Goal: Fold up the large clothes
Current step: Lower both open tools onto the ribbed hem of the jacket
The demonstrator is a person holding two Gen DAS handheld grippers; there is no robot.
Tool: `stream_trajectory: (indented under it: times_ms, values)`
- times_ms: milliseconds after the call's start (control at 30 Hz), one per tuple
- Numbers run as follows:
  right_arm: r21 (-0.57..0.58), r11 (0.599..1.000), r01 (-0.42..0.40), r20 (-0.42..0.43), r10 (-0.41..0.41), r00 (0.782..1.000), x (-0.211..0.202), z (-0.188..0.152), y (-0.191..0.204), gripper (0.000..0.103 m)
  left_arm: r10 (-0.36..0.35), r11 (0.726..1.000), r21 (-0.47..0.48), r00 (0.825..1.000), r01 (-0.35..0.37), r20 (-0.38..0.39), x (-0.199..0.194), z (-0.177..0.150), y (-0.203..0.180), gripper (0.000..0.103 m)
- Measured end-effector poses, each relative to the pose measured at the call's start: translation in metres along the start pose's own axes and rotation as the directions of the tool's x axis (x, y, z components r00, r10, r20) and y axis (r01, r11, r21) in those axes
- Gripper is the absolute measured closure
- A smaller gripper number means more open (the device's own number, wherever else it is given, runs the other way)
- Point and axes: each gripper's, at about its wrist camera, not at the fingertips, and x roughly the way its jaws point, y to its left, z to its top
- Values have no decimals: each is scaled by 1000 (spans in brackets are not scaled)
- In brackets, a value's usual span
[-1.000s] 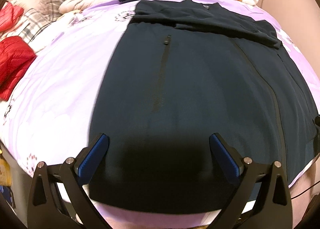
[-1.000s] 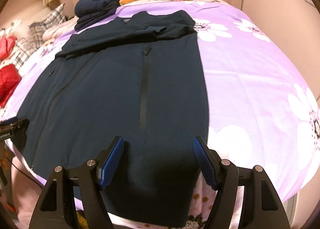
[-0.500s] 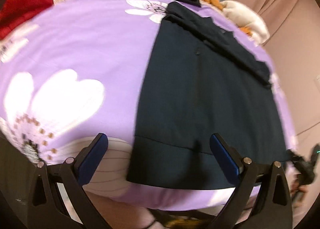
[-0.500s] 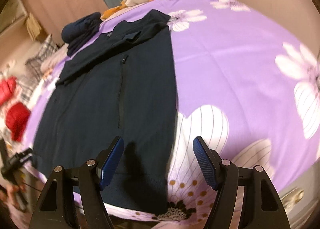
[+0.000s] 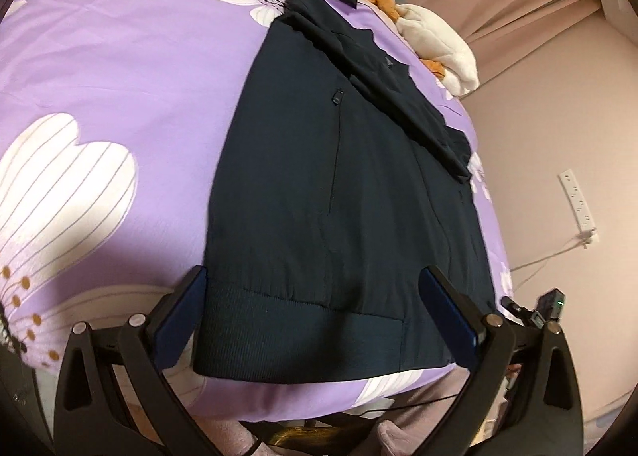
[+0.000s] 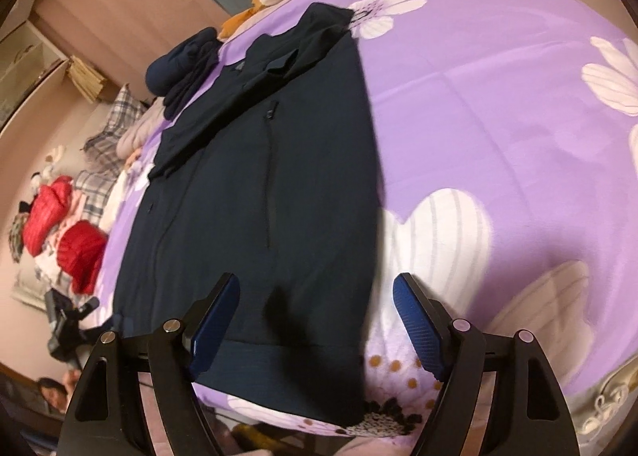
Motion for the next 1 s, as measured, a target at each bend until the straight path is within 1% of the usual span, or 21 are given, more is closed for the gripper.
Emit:
stream_trajectory:
  times_ms: [100, 200, 300, 400, 533, 567, 667, 800, 867, 1000]
  values:
    - [2, 1000, -24, -13, 24, 1000, 10, 8, 2, 24, -67, 997, -28, 998, 67, -11, -2, 7, 8, 1]
    - [21, 998, -63, -17, 64, 998, 17, 17, 2, 24, -113, 993, -46, 993, 112, -22, 6, 18, 9, 1]
    - [53, 993, -101, -15, 102, 995, 26, 26, 0, 24, -134, 990, -38, 990, 133, -41, 14, 29, 5, 1]
    - [75, 989, -128, -13, 130, 991, 33, 34, -1, 24, -141, 990, -25, 988, 140, -67, 25, 37, -2, 1]
    - [109, 981, -163, -18, 166, 986, 40, 45, -2, 24, -159, 987, -14, 982, 158, -103, 36, 47, -5, 1]
    - [113, 980, -166, -20, 170, 985, 41, 46, -2, 24, -173, 985, -16, 978, 172, -118, 39, 49, -6, 1]
    - [120, 977, -177, -25, 181, 983, 44, 47, -2, 24, -205, 979, -32, 969, 203, -141, 44, 54, -3, 1]
    - [125, 973, -193, -27, 198, 980, 43, 46, -6, 24, -247, 969, -38, 958, 244, -146, 40, 54, 1, 1]
    - [121, 971, -204, -42, 210, 977, 39, 40, -5, 24, -265, 964, -30, 952, 264, -152, 37, 51, 2, 2]
    - [85, 970, -228, -84, 235, 968, 30, 25, -2, 24, -266, 962, 16, 947, 273, -179, 31, 42, 0, 2]
